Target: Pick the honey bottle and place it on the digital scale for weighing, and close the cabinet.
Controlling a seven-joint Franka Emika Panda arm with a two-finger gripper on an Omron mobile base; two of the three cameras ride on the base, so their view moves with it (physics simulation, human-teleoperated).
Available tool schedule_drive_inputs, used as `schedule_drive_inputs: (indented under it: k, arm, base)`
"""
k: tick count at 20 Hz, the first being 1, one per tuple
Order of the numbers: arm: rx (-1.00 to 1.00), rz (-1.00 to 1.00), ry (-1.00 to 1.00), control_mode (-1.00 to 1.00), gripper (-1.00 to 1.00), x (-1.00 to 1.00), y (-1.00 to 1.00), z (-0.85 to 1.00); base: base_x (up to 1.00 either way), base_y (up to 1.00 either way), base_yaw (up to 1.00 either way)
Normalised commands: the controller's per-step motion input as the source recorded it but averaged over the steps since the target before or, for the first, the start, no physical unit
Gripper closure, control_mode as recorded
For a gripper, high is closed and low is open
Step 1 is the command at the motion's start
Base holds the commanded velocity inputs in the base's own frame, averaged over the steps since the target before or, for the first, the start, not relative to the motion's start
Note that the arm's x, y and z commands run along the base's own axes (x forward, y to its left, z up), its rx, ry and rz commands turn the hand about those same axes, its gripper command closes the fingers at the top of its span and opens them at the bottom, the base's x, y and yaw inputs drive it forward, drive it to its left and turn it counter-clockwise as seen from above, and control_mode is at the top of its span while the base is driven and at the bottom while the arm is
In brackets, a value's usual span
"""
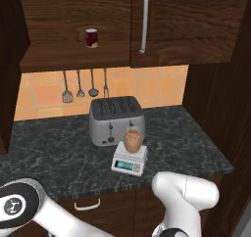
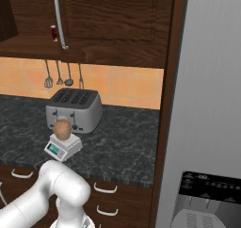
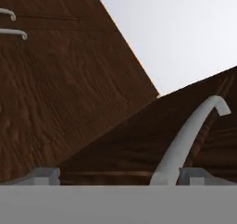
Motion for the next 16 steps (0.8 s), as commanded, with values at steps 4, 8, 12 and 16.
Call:
schedule_drive_inputs:
  k: [4,8,12,16]
  arm:
    - [0.22,-0.04,0.02,-1.0,-1.0,0.3,-0.43,0.12]
    - [0.21,-0.09,0.08,-1.0,-1.0,0.49,-0.8,0.2]
    - [0.11,-0.17,0.2,-1.0,-1.0,0.62,-0.9,0.17]
    - [0.0,-0.3,0.32,-1.0,-1.0,0.76,-0.79,0.06]
  base:
    - [0.0,0.0,0.0]
    - [0.0,0.0,0.0]
    - [0.0,0.0,0.0]
    - [0.0,0.0,0.0]
